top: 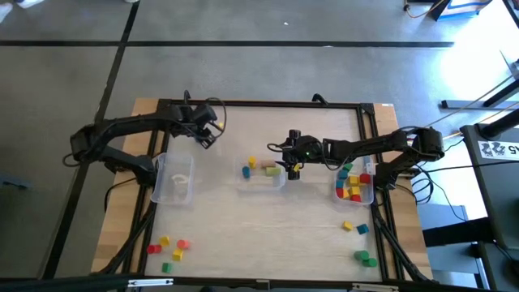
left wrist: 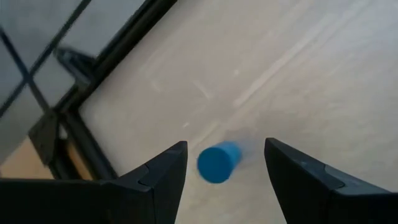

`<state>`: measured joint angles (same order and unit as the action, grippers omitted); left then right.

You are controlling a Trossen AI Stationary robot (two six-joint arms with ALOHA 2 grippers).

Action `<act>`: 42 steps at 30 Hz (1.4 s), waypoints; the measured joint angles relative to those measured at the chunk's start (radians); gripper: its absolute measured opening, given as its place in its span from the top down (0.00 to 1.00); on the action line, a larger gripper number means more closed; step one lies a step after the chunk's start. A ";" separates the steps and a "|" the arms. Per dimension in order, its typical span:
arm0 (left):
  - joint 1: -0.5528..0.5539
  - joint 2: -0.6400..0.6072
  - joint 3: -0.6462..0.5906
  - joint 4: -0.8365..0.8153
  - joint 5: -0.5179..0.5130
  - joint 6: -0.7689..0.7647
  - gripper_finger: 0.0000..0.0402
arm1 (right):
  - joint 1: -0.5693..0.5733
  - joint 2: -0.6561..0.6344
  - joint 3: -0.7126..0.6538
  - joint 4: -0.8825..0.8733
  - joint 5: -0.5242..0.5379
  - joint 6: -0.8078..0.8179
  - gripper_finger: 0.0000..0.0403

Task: Sort blocks by size
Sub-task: Put the blue cylinder block into the center transparent bin

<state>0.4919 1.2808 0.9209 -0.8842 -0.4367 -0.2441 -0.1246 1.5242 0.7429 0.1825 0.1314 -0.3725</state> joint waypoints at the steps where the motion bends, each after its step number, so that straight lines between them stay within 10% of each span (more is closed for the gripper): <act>1: 0.011 0.000 -0.008 0.001 0.000 -0.011 0.48 | 0.000 0.000 0.000 0.000 0.000 0.000 0.32; 32: 0.145 0.003 -0.280 0.299 0.139 -0.043 0.48 | 0.000 0.000 0.000 0.002 0.000 0.000 0.32; 42: 0.153 0.003 -0.282 0.306 0.138 -0.024 0.68 | 0.000 0.000 0.000 0.002 0.000 0.000 0.32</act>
<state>0.6453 1.2835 0.6384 -0.5782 -0.2989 -0.2682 -0.1244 1.5242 0.7429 0.1848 0.1314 -0.3724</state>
